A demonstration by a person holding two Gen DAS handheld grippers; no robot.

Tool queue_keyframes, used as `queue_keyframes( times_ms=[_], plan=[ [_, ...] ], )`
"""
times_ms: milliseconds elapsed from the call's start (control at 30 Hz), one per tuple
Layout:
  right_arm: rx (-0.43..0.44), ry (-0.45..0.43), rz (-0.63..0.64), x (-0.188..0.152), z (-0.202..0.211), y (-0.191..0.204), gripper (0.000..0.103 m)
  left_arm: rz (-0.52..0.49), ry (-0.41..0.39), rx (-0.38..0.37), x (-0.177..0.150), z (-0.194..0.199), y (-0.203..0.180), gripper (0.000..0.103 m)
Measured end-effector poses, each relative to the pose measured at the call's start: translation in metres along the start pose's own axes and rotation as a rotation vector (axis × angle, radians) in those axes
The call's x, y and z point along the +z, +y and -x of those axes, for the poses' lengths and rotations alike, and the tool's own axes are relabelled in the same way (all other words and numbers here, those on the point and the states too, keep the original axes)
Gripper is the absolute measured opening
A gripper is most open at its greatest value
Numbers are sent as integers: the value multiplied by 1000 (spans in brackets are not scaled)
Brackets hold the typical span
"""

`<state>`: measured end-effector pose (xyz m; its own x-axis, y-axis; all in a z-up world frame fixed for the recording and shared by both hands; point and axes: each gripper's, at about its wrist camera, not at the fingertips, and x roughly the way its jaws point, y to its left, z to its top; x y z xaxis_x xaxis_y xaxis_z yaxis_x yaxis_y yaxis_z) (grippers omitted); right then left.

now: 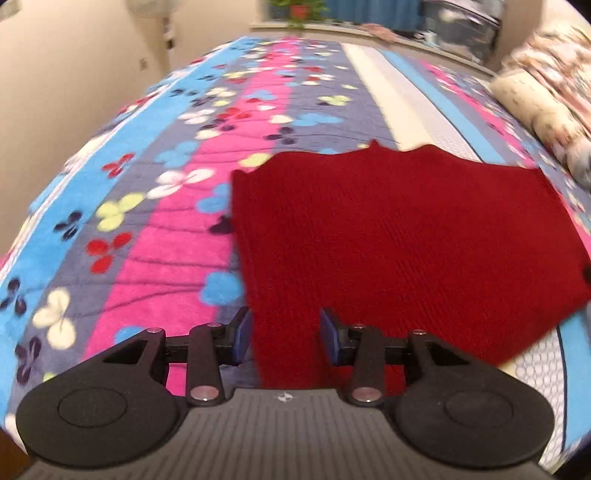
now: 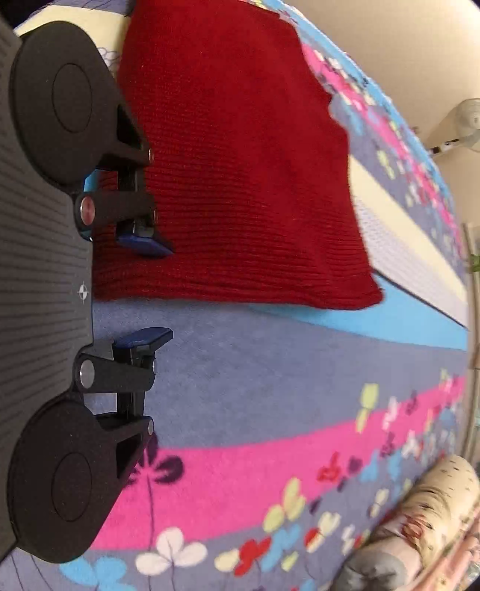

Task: Fold small clothes
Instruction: 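Open both tools and press the folded red sweater flat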

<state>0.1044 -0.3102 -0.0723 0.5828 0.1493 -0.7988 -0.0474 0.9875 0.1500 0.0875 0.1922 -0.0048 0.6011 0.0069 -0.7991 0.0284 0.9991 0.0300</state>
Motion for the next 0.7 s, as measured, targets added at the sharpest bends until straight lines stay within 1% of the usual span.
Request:
queue_keyframes(
  times_ms=[67,100,133,167,300,333,400,433,467,500,533,633,700],
  plan=[
    [-15,18,33,-2,-5,4,43,-12,105,62,-4,-16,3,46],
    [-33,40,51,-4,-11,4,43,-33,135,59,-5,-21,2,46],
    [-45,61,69,-6,-15,6,44,-55,134,59,-5,-21,-1,46],
    [-47,62,74,-8,-17,7,44,-73,119,71,-5,-18,-3,46],
    [-39,-14,66,-3,-1,13,44,-49,32,81,-4,0,0,46],
    [-30,-43,58,-2,5,13,44,-31,36,81,-4,0,3,47],
    [-24,-62,51,-2,8,11,44,1,94,77,-5,-10,9,51],
    [-34,-45,54,-3,5,11,44,5,123,77,-5,-15,10,53],
    [-51,-10,64,-4,-4,10,44,2,133,76,-5,-17,10,53],
    [-64,31,78,-6,-12,10,44,-3,131,80,-5,-17,9,53],
    [-67,54,93,-9,-16,11,44,-11,117,87,-5,-14,6,53],
    [-63,-1,101,-5,-7,16,44,-27,40,94,-4,-1,2,52],
    [-45,-42,74,-1,0,14,44,-10,-8,81,-2,4,3,53]
  ],
)
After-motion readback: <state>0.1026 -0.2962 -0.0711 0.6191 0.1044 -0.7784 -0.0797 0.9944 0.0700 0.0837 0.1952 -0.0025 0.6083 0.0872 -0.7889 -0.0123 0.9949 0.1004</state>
